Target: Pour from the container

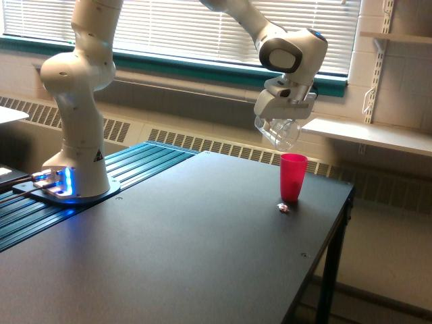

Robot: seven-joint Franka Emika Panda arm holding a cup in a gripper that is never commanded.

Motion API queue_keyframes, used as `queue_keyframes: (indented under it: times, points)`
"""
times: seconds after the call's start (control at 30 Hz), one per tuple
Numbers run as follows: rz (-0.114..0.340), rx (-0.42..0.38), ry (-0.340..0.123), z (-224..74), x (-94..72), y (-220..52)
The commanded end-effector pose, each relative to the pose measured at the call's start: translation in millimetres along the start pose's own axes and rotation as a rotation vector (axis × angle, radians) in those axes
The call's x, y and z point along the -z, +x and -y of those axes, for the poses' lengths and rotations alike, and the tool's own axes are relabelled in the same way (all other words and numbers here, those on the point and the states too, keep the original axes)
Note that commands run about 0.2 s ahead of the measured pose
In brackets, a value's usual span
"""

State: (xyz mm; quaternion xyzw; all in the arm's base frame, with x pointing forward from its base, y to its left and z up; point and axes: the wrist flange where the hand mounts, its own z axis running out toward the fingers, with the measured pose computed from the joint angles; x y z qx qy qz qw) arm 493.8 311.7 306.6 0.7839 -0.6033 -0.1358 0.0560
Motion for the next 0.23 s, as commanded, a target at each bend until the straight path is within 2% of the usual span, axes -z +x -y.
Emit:
queue_keyframes:
  times: [0.03, 0.23]
  points:
    - [-0.017, -0.027, 0.005, -3.6, -2.2, -2.1]
    - [-0.023, -0.044, 0.034, -5.1, 2.9, 0.9]
